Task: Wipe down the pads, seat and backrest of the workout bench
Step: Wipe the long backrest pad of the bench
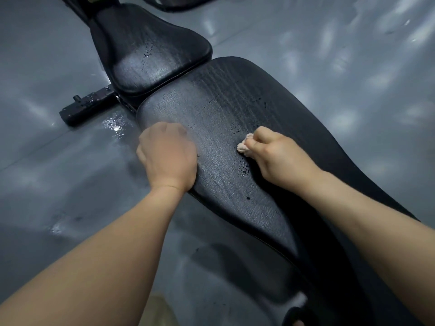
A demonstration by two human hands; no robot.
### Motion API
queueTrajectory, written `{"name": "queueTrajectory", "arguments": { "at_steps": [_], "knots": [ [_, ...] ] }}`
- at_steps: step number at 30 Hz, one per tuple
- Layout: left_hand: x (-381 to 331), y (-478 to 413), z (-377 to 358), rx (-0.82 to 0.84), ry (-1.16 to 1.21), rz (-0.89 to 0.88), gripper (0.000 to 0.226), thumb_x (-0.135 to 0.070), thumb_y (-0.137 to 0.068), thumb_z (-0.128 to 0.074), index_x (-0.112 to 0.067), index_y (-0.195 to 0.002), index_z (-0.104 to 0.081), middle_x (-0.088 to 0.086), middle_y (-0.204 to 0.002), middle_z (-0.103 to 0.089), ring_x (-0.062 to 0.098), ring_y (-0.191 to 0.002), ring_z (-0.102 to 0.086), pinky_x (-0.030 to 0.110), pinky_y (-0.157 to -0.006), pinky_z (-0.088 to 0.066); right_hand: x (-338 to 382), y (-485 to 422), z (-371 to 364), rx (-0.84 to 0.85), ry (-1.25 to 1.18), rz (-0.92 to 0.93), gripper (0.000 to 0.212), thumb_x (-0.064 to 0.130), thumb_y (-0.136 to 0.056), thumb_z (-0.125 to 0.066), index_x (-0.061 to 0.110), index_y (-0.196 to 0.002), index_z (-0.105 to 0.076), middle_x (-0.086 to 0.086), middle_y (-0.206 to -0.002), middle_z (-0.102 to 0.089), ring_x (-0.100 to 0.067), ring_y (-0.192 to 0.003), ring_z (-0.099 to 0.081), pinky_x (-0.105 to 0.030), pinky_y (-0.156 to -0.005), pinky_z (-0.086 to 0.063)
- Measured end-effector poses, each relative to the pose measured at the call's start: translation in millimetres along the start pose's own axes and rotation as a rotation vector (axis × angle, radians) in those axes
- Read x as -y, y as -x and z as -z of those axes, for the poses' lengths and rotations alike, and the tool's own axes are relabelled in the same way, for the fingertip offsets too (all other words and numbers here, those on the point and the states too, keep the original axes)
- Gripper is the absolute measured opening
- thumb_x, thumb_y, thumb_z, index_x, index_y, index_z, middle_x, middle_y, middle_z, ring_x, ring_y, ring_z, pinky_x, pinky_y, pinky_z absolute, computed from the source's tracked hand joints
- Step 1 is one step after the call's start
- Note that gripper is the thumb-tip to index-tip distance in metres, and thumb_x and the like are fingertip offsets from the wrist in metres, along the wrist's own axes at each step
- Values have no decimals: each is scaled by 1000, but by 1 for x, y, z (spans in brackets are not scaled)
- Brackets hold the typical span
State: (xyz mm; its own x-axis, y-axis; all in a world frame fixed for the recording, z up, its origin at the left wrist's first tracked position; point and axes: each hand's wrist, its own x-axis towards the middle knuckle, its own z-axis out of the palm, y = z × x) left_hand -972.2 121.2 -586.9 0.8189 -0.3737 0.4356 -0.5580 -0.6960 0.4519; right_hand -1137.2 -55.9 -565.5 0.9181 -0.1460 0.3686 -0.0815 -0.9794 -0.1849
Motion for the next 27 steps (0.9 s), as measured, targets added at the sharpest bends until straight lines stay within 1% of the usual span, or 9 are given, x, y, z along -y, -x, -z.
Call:
{"name": "queueTrajectory", "arguments": {
  "at_steps": [3, 6, 8, 12, 16, 20, 22, 25, 27],
  "knots": [
    [-1, 1, 0, 6, -6, 3, 24, -32, -86, -49, -29, -109, -58, 0, -125, -49, 29, -130, -35, 49, -110, -27, 21, 5, -10, 45, -78, 109, 20, 20, -102, -53, 6, -104, -66, -6, -97, -58, -29, -83, -59, -40, -76, -52],
    [-1, 1, 0, 10, -7, 7, 24, -31, -87, -49, -29, -109, -58, 0, -125, -49, 29, -130, -35, 49, -110, -27, 17, 3, -9, 63, -88, 157, 14, 16, -100, -56, 7, -103, -67, -3, -97, -59, -25, -83, -58, -38, -75, -53],
    [-2, 0, 0, 11, -4, 5, 24, -31, -87, -50, -28, -109, -59, 0, -125, -49, 29, -130, -35, 49, -111, -27, 3, -12, -6, 6, -83, 65, 21, 22, -102, -52, 7, -98, -66, -2, -97, -61, -25, -87, -62, -36, -76, -54],
    [-1, 0, 1, 3, -10, -1, 25, -32, -86, -49, -29, -109, -58, -1, -125, -49, 28, -129, -35, 49, -110, -28, 1, -26, -9, -83, 0, -112, 25, 27, -101, -54, 7, -86, -57, -7, -88, -54, -35, -77, -59, -36, -65, -50],
    [0, 0, 0, 11, -6, 0, 24, -31, -87, -49, -29, -109, -58, -1, -125, -49, 29, -129, -36, 49, -110, -28, 39, 4, -4, 16, -162, 63, 25, 29, -103, -52, 10, -98, -67, -4, -93, -60, -26, -83, -62, -36, -75, -52],
    [0, 0, 1, 12, 2, -6, 23, -30, -87, -50, -29, -109, -57, -2, -124, -48, 29, -128, -36, 49, -110, -28, 37, 5, 0, 55, -101, 192, 15, 20, -100, -58, 7, -97, -66, -5, -88, -54, -23, -76, -53, -34, -68, -48],
    [0, -1, 1, 9, 2, -9, 23, -30, -88, -51, -29, -109, -58, -2, -124, -48, 29, -127, -36, 49, -110, -29, 21, -14, 1, -16, -64, 121, 13, 20, -98, -61, 9, -93, -67, -5, -87, -56, -22, -75, -55, -34, -67, -47],
    [1, 0, 1, 10, 1, -8, 22, -29, -88, -52, -29, -109, -58, -2, -124, -49, 29, -127, -37, 50, -109, -29, 6, -39, 1, -88, 29, -67, 27, 28, -101, -56, 8, -82, -57, -9, -83, -51, -37, -62, -56, -38, -53, -48],
    [0, 0, 1, 8, 7, -12, 23, -29, -87, -51, -29, -109, -58, -2, -124, -49, 29, -126, -37, 50, -108, -30, 17, -34, -2, -77, 14, -45, 31, 31, -103, -51, 8, -85, -59, -8, -84, -52, -34, -64, -57, -40, -55, -49]
  ]
}}
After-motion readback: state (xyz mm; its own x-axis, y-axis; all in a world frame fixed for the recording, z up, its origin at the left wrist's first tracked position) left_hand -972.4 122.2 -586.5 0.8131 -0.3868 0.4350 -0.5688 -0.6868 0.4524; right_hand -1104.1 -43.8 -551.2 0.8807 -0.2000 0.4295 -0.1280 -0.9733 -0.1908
